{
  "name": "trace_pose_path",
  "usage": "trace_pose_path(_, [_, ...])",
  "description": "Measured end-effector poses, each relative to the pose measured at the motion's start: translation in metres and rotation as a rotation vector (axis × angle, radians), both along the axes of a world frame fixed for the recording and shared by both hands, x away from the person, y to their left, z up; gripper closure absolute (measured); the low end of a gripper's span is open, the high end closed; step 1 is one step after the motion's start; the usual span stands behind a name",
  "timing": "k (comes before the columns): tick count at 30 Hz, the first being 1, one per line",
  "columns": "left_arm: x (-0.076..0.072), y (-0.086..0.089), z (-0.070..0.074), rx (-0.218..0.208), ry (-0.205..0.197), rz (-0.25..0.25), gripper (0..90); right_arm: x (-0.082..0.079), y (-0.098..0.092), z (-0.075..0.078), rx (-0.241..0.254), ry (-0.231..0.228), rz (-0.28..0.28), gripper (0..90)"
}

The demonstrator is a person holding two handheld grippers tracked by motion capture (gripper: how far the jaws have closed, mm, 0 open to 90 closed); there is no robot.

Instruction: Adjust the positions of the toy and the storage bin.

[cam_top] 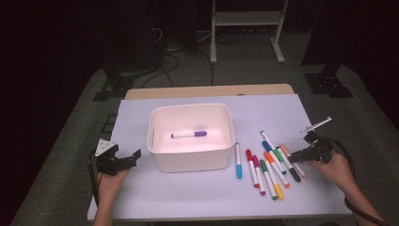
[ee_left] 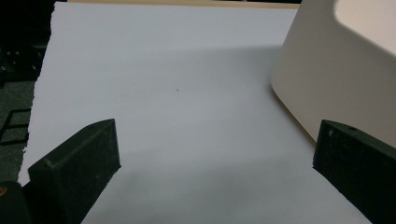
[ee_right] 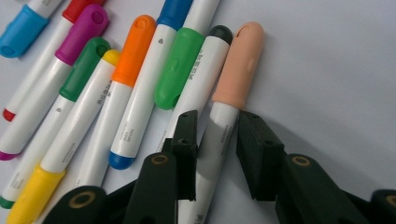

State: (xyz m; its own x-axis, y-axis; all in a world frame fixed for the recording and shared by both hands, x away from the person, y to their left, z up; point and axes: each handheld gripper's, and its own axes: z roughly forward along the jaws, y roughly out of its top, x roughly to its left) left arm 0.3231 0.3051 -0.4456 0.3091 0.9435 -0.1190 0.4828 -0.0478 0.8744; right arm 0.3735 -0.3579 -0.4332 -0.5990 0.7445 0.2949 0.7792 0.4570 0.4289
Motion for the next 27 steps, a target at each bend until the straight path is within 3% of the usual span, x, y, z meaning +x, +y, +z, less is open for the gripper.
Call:
trace_pose_path(11, [0.0, 0.0, 0.0, -0.001, -0.005, -0.001, 0.0, -0.009, 0.013, 0.002, -0.119, -0.078, -0.019, 75.3])
trace_pose_path(22, [0.0, 0.0, 0.0, -0.002, 0.001, 0.002, 0.0, -0.004, 0.001, 0.002, -0.011, -0.01, -0.046, 75.7])
trace_pose_path(27, [0.0, 0.0, 0.0, 0.0, 0.0, 0.001, 0.0, -0.006, -0.004, 0.009, 0.047, 0.009, -0.048, 75.7])
